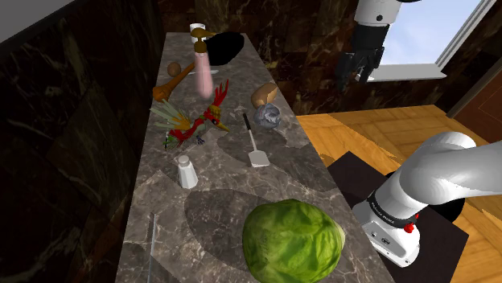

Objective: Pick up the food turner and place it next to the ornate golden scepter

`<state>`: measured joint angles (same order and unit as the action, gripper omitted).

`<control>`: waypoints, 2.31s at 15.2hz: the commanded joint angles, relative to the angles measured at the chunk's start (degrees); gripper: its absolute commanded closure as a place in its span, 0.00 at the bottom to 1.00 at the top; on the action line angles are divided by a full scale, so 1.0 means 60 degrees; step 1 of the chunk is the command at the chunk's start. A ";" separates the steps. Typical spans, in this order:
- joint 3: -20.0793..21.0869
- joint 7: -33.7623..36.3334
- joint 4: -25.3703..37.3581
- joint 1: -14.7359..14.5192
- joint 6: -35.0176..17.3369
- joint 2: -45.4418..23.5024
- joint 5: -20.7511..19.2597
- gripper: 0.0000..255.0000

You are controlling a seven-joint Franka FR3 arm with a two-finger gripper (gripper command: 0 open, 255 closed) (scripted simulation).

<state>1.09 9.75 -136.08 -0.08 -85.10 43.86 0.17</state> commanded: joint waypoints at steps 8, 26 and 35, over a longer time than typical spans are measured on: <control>0.1200 0.1750 -0.0840 -0.0185 -0.2197 -0.0837 0.0831 0.00; 0.4125 0.6911 0.0508 0.0143 -0.7486 -0.6337 -0.0091 0.00; 0.4175 0.7432 0.0271 0.0172 -0.8547 -0.7236 -0.0697 0.00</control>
<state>26.14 54.05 -134.34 0.91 -135.72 1.04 -3.59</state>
